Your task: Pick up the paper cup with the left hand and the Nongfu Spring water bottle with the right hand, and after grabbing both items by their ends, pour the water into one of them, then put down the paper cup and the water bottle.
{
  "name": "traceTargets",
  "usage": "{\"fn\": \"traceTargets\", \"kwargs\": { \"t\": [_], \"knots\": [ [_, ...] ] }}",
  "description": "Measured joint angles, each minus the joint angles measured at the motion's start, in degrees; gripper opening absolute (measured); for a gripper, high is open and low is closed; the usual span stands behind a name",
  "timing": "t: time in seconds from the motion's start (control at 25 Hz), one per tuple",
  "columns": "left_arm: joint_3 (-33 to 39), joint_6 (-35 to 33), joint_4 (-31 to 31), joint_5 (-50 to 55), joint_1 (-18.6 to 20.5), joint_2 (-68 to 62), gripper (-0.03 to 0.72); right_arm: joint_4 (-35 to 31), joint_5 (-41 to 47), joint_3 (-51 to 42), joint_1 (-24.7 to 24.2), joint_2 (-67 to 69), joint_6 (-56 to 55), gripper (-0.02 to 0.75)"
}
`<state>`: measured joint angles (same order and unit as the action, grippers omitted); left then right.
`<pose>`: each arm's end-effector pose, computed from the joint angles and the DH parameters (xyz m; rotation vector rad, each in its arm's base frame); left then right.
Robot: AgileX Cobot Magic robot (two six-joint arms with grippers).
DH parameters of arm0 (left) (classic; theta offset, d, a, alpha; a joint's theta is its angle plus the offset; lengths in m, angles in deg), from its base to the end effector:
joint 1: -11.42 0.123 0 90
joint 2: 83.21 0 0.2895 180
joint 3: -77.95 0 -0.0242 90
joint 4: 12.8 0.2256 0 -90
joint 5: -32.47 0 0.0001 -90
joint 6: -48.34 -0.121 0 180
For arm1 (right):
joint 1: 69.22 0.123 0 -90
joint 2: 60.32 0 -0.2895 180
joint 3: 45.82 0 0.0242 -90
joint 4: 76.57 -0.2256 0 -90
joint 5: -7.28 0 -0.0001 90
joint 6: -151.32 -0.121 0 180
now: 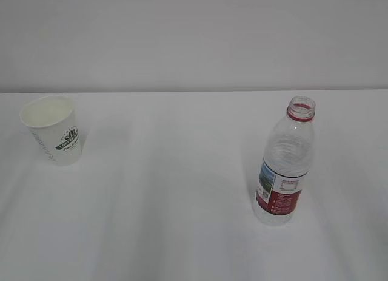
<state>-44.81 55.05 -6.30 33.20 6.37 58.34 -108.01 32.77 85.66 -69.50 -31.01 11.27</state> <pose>0.1199 -0.0104 0.2911 0.0700 1.6818 -0.0678 0.0792 0.0268 0.3154 -0.3274 1.7095 0.0523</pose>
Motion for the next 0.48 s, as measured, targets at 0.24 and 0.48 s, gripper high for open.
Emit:
{"fn": "traceTargets", "kwargs": {
  "t": [0.24, 0.48],
  "knots": [
    [0.0, 0.0, 0.0, -3.4, 0.0, -5.0, 0.577, -6.2, -2.4, -1.1, 0.0, 3.0, 6.4, 0.587],
    [0.0, 0.0, 0.0, -5.5, 0.0, -8.3, 0.577, -17.6, -4.5, -1.1, 0.0, 6.5, 17.2, 0.587]
  ]
}}
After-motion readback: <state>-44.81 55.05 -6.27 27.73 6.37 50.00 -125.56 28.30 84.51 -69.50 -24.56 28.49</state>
